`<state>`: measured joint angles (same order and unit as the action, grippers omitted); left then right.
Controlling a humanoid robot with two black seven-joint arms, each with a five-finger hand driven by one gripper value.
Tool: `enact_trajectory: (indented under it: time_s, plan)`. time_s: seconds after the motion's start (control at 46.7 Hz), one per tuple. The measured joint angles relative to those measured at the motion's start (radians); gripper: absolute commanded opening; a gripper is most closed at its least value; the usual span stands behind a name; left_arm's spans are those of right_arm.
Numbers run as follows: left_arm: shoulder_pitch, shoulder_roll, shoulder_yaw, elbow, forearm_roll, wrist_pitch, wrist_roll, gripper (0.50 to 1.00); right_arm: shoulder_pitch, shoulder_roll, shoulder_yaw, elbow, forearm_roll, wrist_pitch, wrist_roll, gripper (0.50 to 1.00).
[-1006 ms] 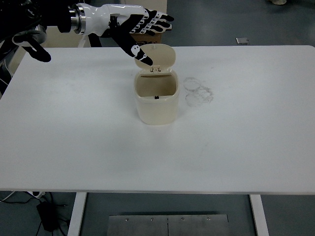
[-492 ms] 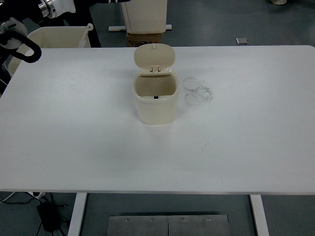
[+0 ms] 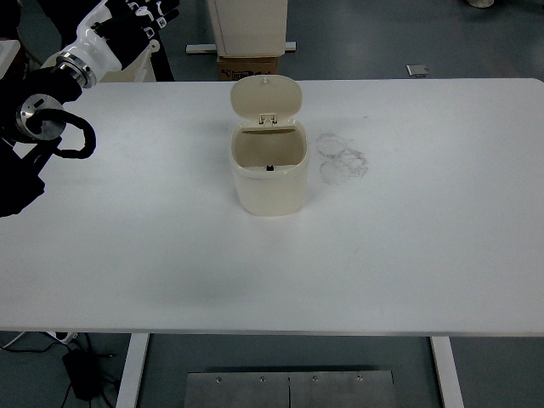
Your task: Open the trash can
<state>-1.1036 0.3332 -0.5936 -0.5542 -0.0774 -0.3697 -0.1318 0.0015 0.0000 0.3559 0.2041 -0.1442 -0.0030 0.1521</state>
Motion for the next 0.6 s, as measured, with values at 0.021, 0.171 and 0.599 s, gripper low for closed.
enact_trajectory:
  time_s: [0.021, 0.171, 0.599]
  plan:
    - [0.009, -0.007, -0.015, 0.011, -0.005, 0.000, 0.000, 1.000, 0.000, 0.000, 0.000, 0.000, 0.000, 0.000, 0.000, 0.993]
    - [0.041, -0.036, -0.100, 0.057, -0.020, 0.000, -0.019, 1.000, 0.000, 0.000, 0.000, 0.000, 0.000, 0.000, 0.000, 0.993]
    - [0.129, -0.153, -0.155, 0.197, -0.063, -0.006, -0.035, 1.000, 0.005, 0.000, 0.003, 0.000, -0.004, 0.000, 0.000, 0.993]
